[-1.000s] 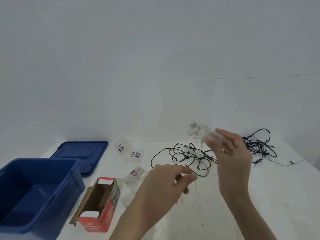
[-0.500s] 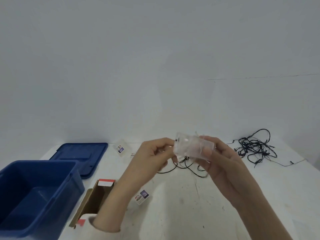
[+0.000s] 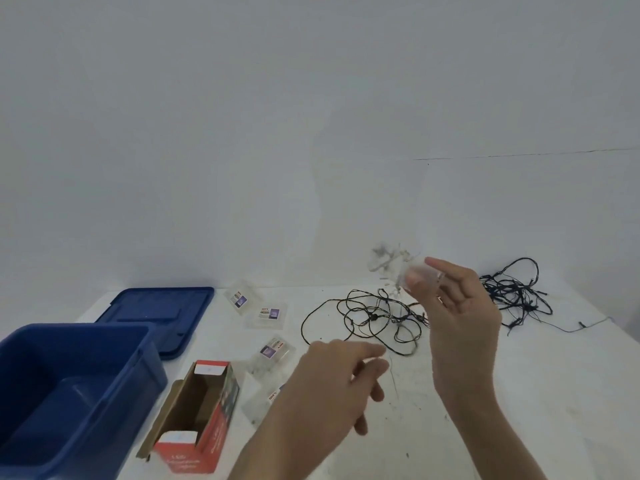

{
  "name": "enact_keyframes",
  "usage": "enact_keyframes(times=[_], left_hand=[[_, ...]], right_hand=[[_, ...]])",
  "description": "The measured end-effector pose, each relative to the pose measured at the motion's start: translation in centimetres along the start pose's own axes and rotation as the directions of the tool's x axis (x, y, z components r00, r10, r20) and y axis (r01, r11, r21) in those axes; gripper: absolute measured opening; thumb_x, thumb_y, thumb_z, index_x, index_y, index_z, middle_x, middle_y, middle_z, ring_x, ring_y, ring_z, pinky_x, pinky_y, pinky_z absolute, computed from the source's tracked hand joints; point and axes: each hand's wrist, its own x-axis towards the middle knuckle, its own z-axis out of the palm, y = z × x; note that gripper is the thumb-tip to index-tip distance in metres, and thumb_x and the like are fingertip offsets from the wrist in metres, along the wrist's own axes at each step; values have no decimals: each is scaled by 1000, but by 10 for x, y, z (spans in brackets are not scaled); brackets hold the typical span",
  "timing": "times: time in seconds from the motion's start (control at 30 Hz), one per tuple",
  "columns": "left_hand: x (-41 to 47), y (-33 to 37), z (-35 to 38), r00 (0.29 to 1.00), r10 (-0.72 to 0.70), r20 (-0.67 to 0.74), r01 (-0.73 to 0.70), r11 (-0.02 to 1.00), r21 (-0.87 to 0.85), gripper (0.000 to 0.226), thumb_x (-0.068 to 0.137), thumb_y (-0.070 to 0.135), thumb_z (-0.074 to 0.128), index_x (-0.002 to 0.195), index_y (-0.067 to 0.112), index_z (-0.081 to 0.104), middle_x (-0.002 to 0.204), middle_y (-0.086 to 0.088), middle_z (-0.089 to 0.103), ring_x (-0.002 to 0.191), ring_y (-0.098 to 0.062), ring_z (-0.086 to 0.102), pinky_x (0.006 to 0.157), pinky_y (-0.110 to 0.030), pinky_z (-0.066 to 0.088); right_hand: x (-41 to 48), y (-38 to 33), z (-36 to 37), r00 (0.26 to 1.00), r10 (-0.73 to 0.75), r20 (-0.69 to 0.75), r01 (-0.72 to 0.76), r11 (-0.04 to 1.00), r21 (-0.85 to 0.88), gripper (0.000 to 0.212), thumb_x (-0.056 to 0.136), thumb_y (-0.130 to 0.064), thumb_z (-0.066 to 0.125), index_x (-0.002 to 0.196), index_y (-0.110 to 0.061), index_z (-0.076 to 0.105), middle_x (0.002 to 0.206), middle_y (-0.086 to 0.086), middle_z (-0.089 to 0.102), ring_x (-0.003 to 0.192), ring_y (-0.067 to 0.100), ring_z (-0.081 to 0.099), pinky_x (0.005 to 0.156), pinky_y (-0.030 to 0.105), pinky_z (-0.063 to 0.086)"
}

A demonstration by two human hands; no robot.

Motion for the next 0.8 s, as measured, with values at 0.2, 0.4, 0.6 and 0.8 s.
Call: enact_keyframes(times=[0.2, 0.4, 0.6, 0.8], left_hand=[[2, 7, -17, 803, 588, -101, -343, 595, 727, 10, 67, 17, 62, 71, 25, 65, 52, 11, 58, 47, -12, 57, 35, -26, 46], [35, 14, -52, 859, 445, -254, -259, 805, 533, 23, 93, 37, 44, 89, 34, 67, 72, 16, 65, 69, -4, 51, 63, -31, 47], [48, -13, -38, 968, 167, -190, -183, 980, -73, 21, 88, 12, 60, 78, 25, 73, 64, 11, 67, 54, -8, 51, 54, -20, 42], [33, -29, 5, 994, 64, -92, -95, 914, -395, 25, 90, 15, 59, 91, 35, 73, 68, 4, 71, 48, -10, 51, 44, -19, 38]], right_hand=[[0, 9, -10, 961, -100, 257, 180, 934, -309, 21, 75, -5, 74, 86, -21, 67, 75, -5, 68, 70, 5, 63, 68, 10, 51], [2, -7, -25, 737, 196, 647, -121, 980, -158, 28, 64, -3, 80, 89, -13, 71, 82, 6, 73, 76, 13, 67, 66, 17, 51], [6, -7, -24, 698, 222, 681, -454, 872, 182, 49, 44, -27, 92, 86, -10, 73, 80, 11, 70, 74, 20, 67, 65, 26, 55], [2, -5, -12, 827, 363, 430, -491, 838, 238, 39, 62, -16, 75, 97, 0, 67, 90, 12, 70, 76, 17, 67, 70, 23, 56]])
